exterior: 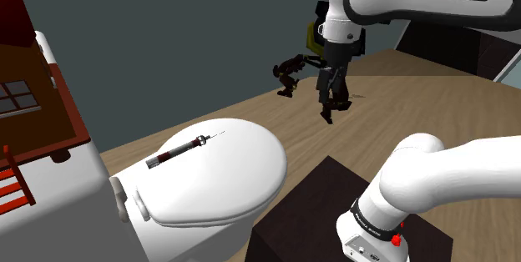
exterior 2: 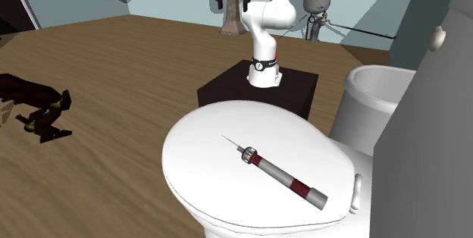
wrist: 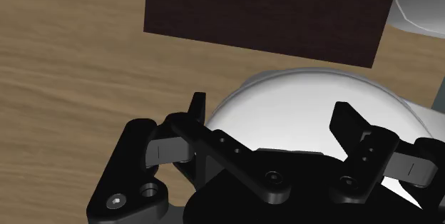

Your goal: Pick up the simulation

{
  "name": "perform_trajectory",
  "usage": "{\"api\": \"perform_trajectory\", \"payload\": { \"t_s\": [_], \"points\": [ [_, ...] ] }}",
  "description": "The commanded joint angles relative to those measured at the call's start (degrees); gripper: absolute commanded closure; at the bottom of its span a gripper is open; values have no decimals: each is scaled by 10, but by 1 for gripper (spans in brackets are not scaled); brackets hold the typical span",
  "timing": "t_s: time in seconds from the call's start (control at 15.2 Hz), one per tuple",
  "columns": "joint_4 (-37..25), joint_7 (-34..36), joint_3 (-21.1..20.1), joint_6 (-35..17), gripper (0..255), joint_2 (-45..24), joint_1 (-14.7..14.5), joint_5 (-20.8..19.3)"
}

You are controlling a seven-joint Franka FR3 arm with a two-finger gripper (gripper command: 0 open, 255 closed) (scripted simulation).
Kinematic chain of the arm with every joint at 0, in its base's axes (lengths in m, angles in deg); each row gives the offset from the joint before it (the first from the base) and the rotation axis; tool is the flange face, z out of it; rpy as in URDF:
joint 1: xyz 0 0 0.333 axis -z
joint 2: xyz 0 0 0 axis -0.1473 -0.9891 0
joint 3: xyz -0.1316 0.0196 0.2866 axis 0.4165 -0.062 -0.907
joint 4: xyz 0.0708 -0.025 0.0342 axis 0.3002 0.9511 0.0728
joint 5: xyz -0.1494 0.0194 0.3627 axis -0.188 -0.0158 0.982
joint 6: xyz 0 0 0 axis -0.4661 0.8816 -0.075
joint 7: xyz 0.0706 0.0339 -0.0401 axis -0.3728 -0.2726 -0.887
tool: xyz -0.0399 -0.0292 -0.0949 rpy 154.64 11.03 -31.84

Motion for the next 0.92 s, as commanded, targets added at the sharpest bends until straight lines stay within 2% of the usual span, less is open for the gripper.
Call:
{"api": "perform_trajectory", "payload": {
  "t_s": [0.0,0.4,0.86],
  "points": [
    [0,0,0,0,0,0,0,0],
    [-12,-16,-15,-103,0,-114,-26,8],
    [-58,-34,-36,-202,0,-257,-52,11]
  ]
}}
